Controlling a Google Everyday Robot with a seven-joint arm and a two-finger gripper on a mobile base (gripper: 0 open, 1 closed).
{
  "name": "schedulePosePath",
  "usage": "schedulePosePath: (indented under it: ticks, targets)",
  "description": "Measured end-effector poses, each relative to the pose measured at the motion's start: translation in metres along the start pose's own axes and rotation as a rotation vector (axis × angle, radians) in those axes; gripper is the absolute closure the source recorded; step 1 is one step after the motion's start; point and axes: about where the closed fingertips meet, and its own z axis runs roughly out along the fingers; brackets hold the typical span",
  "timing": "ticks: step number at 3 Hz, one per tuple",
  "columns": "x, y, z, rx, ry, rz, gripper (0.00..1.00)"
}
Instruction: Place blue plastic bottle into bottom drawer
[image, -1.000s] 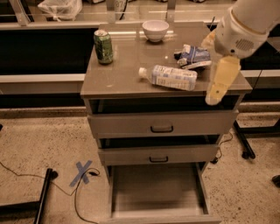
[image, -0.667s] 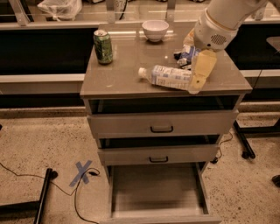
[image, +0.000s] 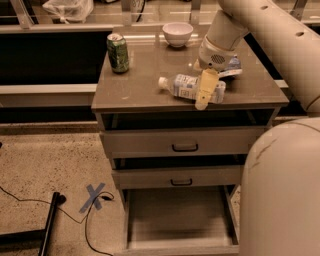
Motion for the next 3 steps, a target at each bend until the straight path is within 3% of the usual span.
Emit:
schedulePosePath:
  ticks: [1,3]
  targets:
    - [-0.006,-0.006,0.01,-0.021,-0.003,0.011,0.23]
    - [-0.004,0.017,-0.017,-0.002,-0.072,0.035,0.69]
